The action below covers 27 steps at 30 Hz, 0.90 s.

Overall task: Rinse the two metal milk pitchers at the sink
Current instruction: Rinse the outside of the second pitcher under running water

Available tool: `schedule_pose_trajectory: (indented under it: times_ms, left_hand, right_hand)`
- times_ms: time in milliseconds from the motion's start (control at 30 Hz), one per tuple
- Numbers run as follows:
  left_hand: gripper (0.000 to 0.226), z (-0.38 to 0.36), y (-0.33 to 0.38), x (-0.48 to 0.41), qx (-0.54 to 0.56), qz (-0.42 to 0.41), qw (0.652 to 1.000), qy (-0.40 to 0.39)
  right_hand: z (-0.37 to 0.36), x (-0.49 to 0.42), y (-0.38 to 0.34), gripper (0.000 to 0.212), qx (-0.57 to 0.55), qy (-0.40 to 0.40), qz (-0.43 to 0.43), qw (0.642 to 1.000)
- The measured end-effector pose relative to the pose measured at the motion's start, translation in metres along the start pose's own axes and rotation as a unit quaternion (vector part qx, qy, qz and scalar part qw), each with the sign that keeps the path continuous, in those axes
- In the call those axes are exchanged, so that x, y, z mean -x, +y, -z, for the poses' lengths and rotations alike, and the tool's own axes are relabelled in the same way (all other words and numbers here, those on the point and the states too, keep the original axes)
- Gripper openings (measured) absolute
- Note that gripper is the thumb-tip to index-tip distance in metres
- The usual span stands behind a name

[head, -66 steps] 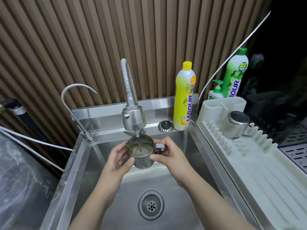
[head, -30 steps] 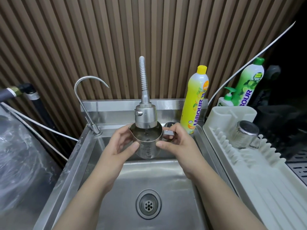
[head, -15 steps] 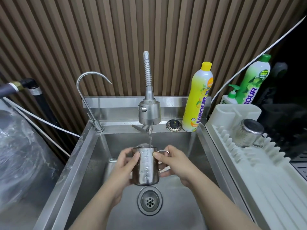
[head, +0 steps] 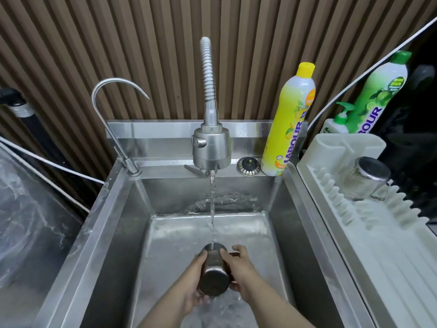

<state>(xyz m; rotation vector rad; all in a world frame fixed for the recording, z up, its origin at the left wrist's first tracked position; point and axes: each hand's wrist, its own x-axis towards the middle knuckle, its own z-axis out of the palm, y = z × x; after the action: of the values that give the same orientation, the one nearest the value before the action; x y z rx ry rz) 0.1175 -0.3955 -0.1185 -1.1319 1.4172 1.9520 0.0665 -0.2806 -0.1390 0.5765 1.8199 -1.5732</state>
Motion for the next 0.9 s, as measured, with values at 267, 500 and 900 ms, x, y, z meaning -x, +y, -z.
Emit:
schedule_pose_trajectory:
  times_ms: [267, 500, 900]
  left_hand:
    - [0.029, 0.0, 0.006, 0.004, 0.06, -0.07, 0.995, -0.027]
    - [0.079, -0.041, 0.026, 0.033, 0.082, -0.096, 0.975, -0.182]
    - [0.021, -0.248, 0.099, 0.109, -0.256, -0.377, 0.853, -0.254]
  right_hand:
    - [0.014, 0.009, 0.012, 0.02, 0.096, 0.015, 0.12, 0.988]
    - [0.091, 0.09, -0.013, 0.099, 0.315, 0.018, 0.291, 0.903]
    - [0.257, 0.16, -0.072, 0.04, 0.0, 0.265, 0.392, 0.881]
